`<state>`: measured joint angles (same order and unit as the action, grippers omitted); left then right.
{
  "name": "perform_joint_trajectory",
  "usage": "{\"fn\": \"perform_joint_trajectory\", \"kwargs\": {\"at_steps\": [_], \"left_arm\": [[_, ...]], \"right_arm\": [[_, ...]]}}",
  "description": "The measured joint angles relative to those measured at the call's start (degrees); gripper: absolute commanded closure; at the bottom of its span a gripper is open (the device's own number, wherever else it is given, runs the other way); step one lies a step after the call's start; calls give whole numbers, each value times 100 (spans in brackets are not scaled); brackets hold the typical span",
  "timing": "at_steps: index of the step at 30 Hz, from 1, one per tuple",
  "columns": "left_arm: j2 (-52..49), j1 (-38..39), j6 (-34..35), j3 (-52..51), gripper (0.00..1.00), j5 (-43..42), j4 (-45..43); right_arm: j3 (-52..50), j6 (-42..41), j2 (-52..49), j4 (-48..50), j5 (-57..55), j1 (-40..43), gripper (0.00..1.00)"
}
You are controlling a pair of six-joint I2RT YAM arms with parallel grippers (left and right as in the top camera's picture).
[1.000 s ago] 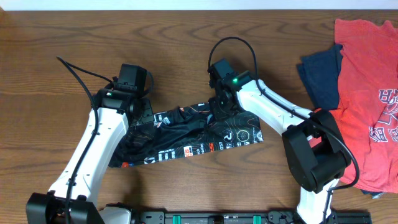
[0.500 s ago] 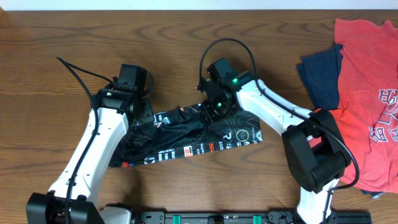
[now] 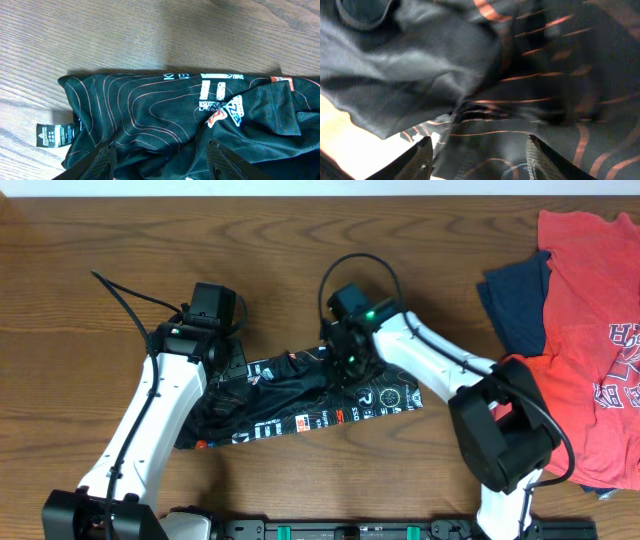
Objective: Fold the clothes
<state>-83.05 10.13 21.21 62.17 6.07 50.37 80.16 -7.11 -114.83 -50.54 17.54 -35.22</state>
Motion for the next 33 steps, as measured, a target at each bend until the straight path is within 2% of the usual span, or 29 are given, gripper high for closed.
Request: {"fn": "perform_joint_trajectory", "kwargs": {"at_steps": [2, 7, 9, 11, 12, 21, 33], "left_arm": [[0, 0, 0, 0, 41, -2, 0], [-2, 0, 0, 0, 41, 0, 0], [-2, 0, 0, 0, 41, 0, 0], [-2, 0, 0, 0, 41, 0, 0], [-2, 0, 0, 0, 41, -2, 0], [-2, 0, 0, 0, 40, -2, 0], [-2, 0, 0, 0, 40, -2, 0]], "right_arm": [[-39, 2, -2, -46, -101, -166, 43], [-199, 9, 0, -83, -409, -472, 53], [-278, -11, 0, -83, -586, -529, 70], [-369, -90, 0, -87, -841, -560, 94], [-402, -168, 0, -94, -966, -562, 99], [-448, -599, 48, -101, -1543, -562, 99], [-448, 240, 573, -254, -807, -684, 98]]}}
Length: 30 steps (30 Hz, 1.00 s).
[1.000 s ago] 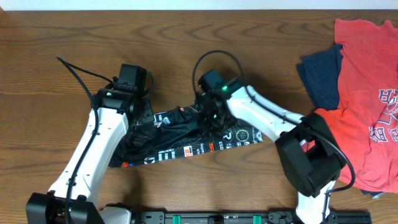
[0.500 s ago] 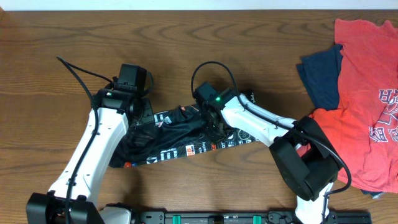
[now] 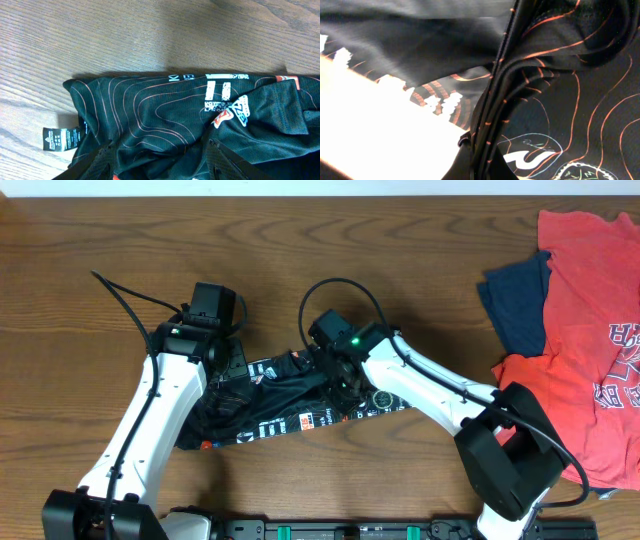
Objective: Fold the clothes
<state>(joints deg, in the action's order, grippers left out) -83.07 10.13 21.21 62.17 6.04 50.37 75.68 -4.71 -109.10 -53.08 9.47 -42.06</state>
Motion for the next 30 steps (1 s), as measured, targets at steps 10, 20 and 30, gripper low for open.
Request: {"fn": "perform_joint_trajectory", "kwargs": {"at_steps": [10, 20, 30], "left_arm": [[0, 0, 2, 0, 30, 20, 17], [-24, -26, 0, -92, 13, 24, 107], [-1082, -787, -310, -254, 10, -372, 221]], "right_arm": [[0, 221, 4, -103, -72, -39, 45], [42, -743, 540, -247, -1091, 748, 31], [122, -984, 828, -627, -1145, 1722, 30]]}}
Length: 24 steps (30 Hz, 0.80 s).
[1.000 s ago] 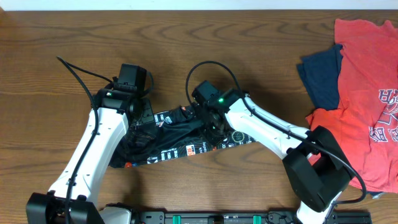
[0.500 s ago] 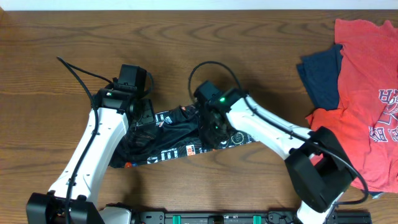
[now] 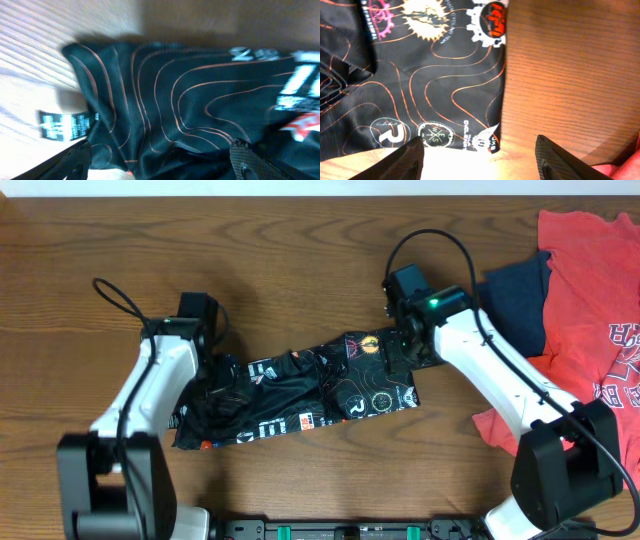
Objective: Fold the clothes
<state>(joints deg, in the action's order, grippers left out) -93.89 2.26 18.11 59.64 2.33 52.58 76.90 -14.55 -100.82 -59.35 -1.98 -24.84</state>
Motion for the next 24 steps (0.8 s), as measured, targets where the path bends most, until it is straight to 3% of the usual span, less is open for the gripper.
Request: {"fn": "perform_joint_trajectory", "kwargs": {"at_steps": [9, 11, 16, 18, 24], "left_arm": [[-857, -57, -232, -31, 12, -345, 76], [-949, -57, -243, -94, 25, -496, -52], [-964, -68, -317, -208, 71, -1064, -308], [-951, -66, -382, -221, 80, -1161, -358], [-957, -238, -466, -168, 81, -1084, -343]], "right_arm": [[0, -15, 0, -2, 2, 39, 29], [-2, -15, 0, 0, 2, 39, 29], [0, -15, 0, 11, 0, 39, 29], [-2, -15, 0, 20, 0, 39, 29], [-2, -15, 0, 15, -2, 39, 29]]}}
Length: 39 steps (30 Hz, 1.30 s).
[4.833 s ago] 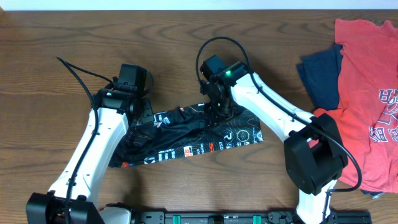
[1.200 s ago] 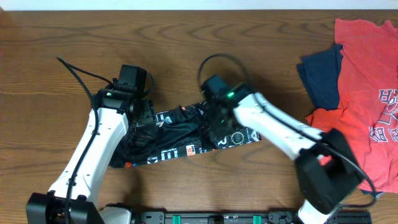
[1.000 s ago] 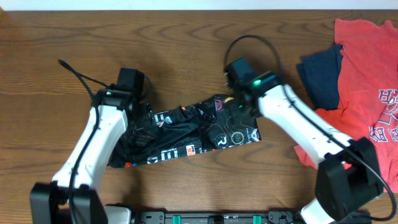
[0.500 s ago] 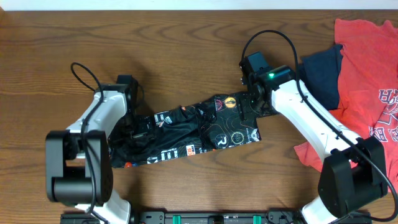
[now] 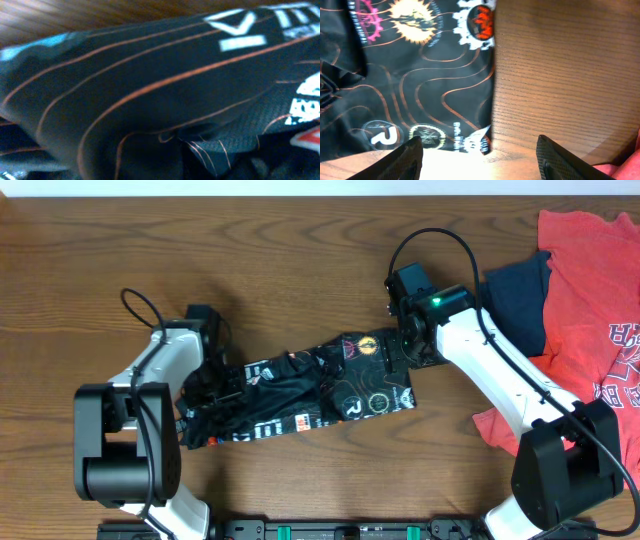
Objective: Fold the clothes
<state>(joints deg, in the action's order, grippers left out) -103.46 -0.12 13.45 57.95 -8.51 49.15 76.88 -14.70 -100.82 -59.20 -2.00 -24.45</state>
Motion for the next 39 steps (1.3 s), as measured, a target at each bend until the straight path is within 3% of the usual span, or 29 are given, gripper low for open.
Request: {"fn": "perform_joint_trajectory", "kwargs": {"at_steps": [6, 7, 9, 11, 18, 22, 32, 39], "left_arm": [[-125, -743, -2, 439, 81, 507, 142], [-129, -901, -4, 544, 78, 577, 140], [-129, -1154, -55, 697, 51, 662, 131], [-129, -1346, -50, 769, 36, 754, 142], [-98, -1504, -151, 876, 29, 1113, 627], [142, -1628, -184, 1091, 16, 1421, 540], [387, -2208, -177, 1178, 14, 2186, 177], [216, -2490, -686, 1106, 14, 1484, -11]], "right_arm": [[2, 0, 0, -4, -2, 0, 30], [0, 0, 0, -2, -4, 0, 29], [0, 0, 0, -4, -4, 0, 29], [0, 0, 0, -2, -20, 0, 29], [0, 0, 0, 2, -42, 0, 29], [0, 0, 0, 4, -44, 0, 29], [2, -2, 0, -103, -44, 0, 28], [2, -2, 0, -94, -44, 0, 28]]}}
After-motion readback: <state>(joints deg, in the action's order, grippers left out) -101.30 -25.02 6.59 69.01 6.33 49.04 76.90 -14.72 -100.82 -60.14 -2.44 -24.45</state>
